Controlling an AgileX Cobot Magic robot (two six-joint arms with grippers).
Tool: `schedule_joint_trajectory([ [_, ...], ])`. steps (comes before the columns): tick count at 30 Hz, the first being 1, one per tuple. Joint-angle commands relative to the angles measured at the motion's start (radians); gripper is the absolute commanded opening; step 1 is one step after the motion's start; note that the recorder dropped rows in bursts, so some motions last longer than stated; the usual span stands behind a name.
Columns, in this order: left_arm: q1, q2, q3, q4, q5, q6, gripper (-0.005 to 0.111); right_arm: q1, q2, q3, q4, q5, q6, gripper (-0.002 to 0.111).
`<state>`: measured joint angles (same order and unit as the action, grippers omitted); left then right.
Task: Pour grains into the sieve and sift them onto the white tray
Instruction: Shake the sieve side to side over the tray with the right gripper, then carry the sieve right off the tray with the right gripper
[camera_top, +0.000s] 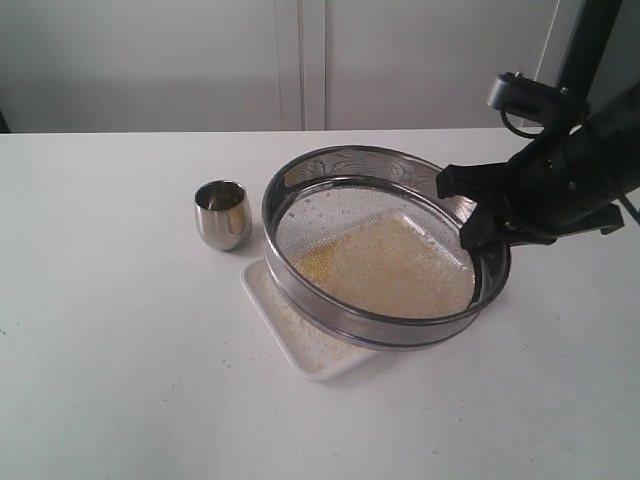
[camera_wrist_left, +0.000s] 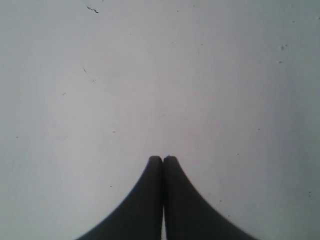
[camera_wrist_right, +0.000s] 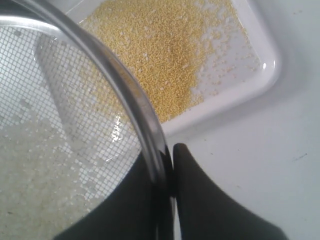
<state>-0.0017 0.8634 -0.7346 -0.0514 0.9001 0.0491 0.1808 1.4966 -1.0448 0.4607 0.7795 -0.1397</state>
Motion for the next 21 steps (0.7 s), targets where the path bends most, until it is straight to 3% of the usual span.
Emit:
schedule_joint_trajectory([
  [1,0.000,-0.008,0.007,-0.003,0.005,0.004,0.000,-0.003,-0.044,0.010,-0.018,0.006,0.005,0.000],
  [21,0.000,-0.008,0.007,-0.003,0.005,0.004,0.000,-0.147,-0.061,0.010,-0.077,0.011,0.032,0.000],
])
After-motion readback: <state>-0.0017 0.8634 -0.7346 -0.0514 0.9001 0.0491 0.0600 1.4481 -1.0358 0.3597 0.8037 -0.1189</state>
